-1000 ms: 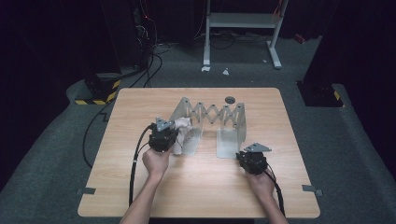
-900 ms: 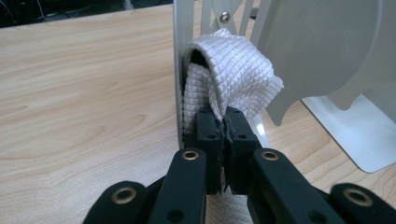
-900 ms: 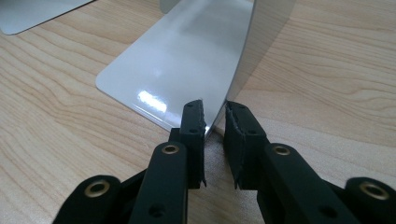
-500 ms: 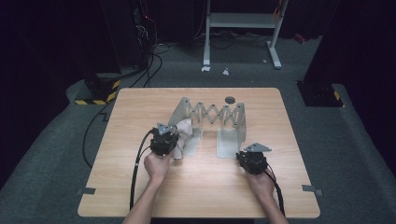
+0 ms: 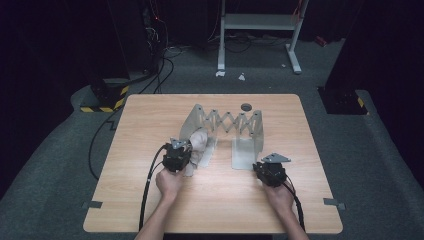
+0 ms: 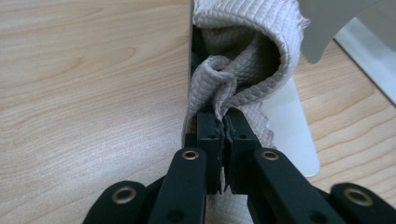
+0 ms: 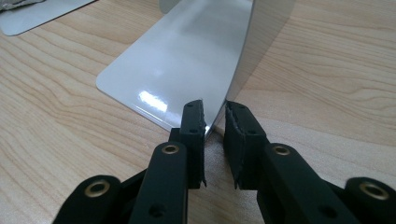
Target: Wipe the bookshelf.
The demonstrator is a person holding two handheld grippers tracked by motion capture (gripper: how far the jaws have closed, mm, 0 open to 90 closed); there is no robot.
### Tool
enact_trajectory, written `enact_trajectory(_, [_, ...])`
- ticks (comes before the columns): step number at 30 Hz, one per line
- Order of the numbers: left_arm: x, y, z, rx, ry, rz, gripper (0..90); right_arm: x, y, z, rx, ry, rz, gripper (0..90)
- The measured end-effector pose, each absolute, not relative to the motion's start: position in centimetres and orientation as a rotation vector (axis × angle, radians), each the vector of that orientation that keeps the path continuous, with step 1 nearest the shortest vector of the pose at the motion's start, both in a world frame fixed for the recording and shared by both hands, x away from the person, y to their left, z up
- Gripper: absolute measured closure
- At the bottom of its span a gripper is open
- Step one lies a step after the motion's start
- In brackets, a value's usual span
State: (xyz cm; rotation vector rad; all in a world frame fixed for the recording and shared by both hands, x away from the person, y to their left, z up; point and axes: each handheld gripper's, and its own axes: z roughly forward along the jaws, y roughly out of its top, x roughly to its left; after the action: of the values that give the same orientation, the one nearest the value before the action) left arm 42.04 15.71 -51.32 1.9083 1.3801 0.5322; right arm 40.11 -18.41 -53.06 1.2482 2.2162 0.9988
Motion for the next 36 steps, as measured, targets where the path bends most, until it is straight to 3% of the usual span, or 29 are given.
enact_trajectory(7, [42.0,15.9,-51.6,1.899,1.384,0.504,86.4,40.1,-18.4,-53.1,1.246,2.216,0.997,77.6])
enact_trajectory(25, [41.2,16.1,-42.7,1.768,1.236,0.634,86.4,40.1,-18.4,-53.1,1.251,2.215,0.998,77.7])
enact_trajectory(36, [43.4,14.5,-41.8,1.827,1.226,0.666,86.5,40.1,-18.4,-53.1,1.254,2.217,1.003,77.7])
